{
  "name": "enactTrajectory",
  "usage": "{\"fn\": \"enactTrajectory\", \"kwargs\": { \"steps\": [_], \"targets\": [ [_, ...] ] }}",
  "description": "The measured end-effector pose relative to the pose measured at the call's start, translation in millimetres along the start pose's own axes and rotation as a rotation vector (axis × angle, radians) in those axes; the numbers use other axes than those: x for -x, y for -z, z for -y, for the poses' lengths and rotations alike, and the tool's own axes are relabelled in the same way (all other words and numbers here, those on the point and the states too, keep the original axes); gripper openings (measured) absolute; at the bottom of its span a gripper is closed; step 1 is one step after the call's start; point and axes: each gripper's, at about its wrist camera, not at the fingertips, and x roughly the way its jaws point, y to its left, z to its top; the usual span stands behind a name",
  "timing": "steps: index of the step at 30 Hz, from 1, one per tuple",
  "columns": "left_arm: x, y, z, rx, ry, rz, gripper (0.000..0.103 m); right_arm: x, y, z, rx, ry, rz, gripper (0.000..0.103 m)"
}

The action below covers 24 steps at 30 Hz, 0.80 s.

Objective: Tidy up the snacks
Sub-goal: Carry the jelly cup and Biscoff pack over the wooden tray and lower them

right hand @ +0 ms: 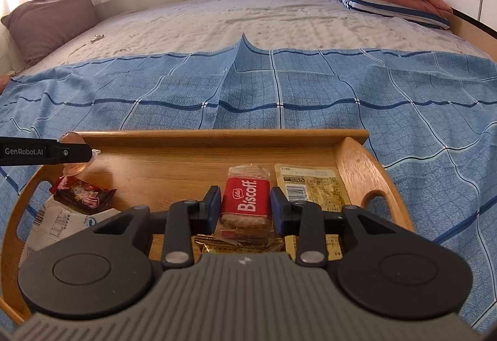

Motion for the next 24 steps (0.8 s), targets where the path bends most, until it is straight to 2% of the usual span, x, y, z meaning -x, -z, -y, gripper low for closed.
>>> {"fn": "enactTrajectory", "kwargs": {
  "steps": [24],
  "targets": [
    [-14,9,6,-0.036,-0.015,0.008,0.034,-15,3,0,-0.008,-0.007,-0.017,0.039]
  ]
}}
